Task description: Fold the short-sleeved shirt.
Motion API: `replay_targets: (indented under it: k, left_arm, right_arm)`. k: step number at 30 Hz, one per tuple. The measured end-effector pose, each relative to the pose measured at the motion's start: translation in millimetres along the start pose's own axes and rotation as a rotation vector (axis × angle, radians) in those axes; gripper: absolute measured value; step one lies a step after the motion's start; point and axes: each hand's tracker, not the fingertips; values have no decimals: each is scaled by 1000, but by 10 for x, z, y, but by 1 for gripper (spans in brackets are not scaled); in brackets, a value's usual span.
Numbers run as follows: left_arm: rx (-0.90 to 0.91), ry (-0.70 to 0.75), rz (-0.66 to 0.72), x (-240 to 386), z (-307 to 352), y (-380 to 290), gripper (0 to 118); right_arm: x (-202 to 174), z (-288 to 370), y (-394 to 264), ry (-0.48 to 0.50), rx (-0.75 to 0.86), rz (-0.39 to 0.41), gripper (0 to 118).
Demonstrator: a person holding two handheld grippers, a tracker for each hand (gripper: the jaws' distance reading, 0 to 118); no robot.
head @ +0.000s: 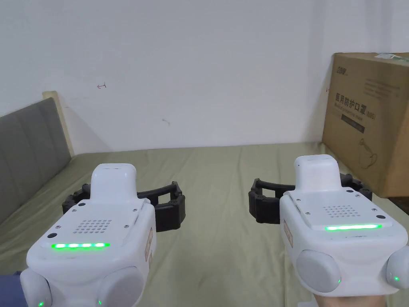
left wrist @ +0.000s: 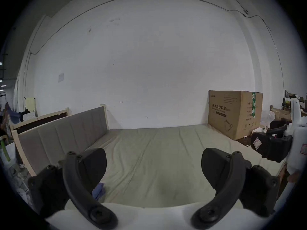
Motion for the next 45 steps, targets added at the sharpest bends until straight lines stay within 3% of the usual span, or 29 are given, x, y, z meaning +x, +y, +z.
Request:
replay_targets:
  k: [5,10,15,21,45]
  left_arm:
    - [26,-49,51,-32,28,5,115]
    - [1,-18,-41,50,29,14,115]
    - [-36,-51,8,43,73,57,115]
    - [-45,5,-42,100,75,43,115]
    - [-119,16,42,54,48,90,114]
  right_arm:
    - [6,-3,13,9,-8,6,117]
    - [72,-64,-16,15,-21,-42,117]
    - [66,-34,-35,11,-31,-32,117]
    - [85,-66,-53,16,-41,-40,117]
    - [148,-178,-110,5,-97,-53,117]
